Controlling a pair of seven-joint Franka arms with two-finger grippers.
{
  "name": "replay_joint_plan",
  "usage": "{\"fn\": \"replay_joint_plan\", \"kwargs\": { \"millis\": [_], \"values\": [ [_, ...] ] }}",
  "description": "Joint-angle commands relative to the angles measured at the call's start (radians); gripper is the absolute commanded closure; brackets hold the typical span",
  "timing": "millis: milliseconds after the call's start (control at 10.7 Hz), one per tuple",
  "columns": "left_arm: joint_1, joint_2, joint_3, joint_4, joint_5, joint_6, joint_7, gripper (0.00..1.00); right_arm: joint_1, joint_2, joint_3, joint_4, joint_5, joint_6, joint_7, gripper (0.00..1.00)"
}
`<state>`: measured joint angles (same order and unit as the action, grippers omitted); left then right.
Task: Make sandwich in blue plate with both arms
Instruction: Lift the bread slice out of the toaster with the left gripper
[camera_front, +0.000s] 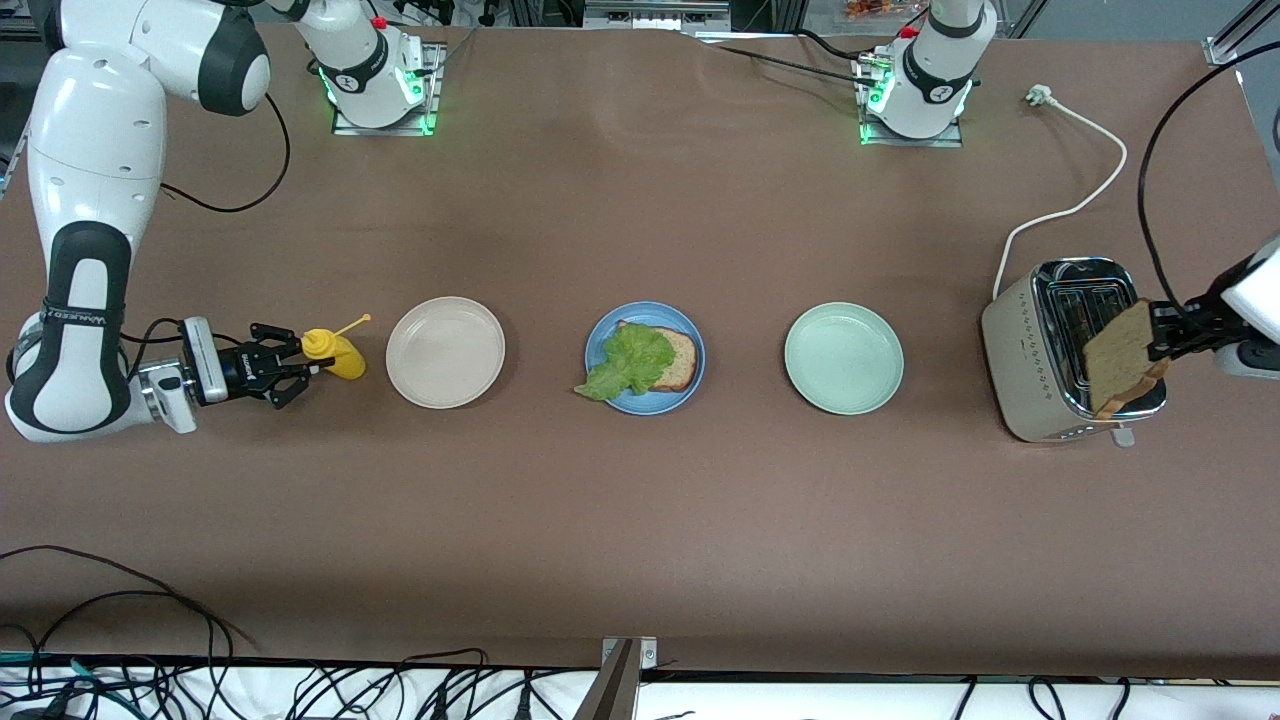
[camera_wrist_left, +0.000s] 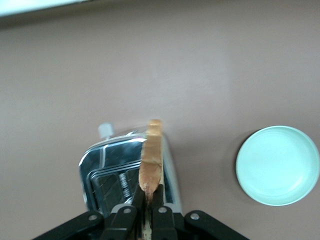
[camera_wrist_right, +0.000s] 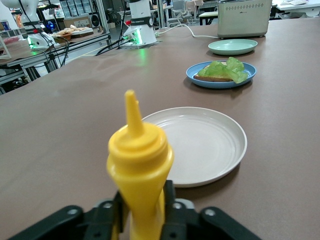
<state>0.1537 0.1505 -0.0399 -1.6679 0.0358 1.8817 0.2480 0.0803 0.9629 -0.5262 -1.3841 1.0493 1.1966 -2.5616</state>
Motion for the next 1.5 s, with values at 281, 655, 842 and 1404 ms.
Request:
{"fn": "replay_joint_plan", "kwargs": {
  "millis": [281, 655, 842, 1404],
  "values": [
    [-0.009, 0.006, -0.243, 0.013, 0.027, -0.032, -0.076, 1.00, -0.011, -0.027, -0.004, 0.037, 0.014, -0.063, 0.157, 0.11],
    [-0.023, 0.092, -0.484, 0.010, 0.027, -0.041, -0.289, 1.00, 0.003, -0.059, -0.075, 0.123, -0.027, -0.136, 0.384, 0.12],
    [-0.040, 0.148, -0.572, 0.011, 0.018, -0.041, -0.410, 1.00, 0.003, -0.093, -0.077, 0.135, -0.055, -0.164, 0.513, 0.12],
    [-0.103, 0.364, -0.695, 0.132, -0.088, 0.020, -0.533, 1.00, 0.101, -0.174, -0.078, 0.288, -0.230, -0.167, 1.054, 0.12]
  ]
}}
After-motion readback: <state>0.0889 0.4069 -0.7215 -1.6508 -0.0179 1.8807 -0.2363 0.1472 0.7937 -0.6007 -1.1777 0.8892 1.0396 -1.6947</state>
